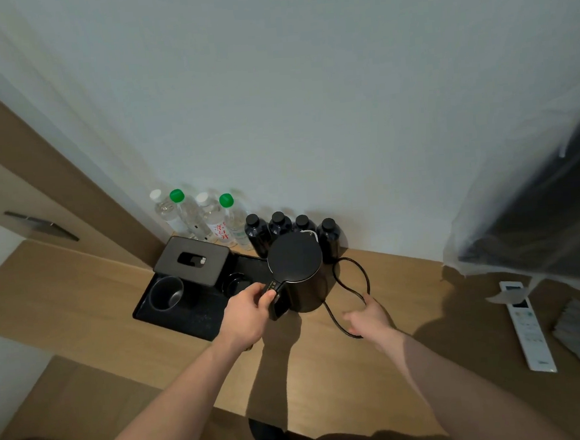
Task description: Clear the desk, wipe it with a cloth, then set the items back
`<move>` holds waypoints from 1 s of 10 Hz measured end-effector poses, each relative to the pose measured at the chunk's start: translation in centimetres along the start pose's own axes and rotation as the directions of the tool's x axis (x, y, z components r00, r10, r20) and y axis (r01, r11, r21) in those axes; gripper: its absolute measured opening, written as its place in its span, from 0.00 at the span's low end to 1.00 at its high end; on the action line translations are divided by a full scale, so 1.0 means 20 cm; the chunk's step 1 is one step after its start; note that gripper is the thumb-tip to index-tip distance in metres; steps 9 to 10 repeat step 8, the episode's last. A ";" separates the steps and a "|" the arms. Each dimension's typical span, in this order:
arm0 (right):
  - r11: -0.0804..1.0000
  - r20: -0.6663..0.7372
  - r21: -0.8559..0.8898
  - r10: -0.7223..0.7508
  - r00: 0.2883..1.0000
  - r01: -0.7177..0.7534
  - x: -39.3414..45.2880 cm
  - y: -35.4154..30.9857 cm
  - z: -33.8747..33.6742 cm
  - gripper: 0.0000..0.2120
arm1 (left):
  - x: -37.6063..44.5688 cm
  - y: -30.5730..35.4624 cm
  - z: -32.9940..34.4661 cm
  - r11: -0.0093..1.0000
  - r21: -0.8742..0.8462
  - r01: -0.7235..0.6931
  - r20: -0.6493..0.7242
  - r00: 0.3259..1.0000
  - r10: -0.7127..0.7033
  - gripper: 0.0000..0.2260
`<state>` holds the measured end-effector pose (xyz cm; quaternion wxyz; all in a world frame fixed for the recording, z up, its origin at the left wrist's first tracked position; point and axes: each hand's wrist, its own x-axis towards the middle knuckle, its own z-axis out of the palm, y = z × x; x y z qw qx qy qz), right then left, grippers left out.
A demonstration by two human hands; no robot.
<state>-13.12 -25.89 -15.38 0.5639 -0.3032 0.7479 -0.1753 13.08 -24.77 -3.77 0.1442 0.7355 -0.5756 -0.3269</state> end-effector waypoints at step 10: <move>0.970 0.075 -0.149 -0.183 0.980 0.193 -0.34 0.29 -0.06 0.31 | -0.56 -0.03 0.00 0.995 -0.099 -0.003 0.113 0.994 0.014 0.19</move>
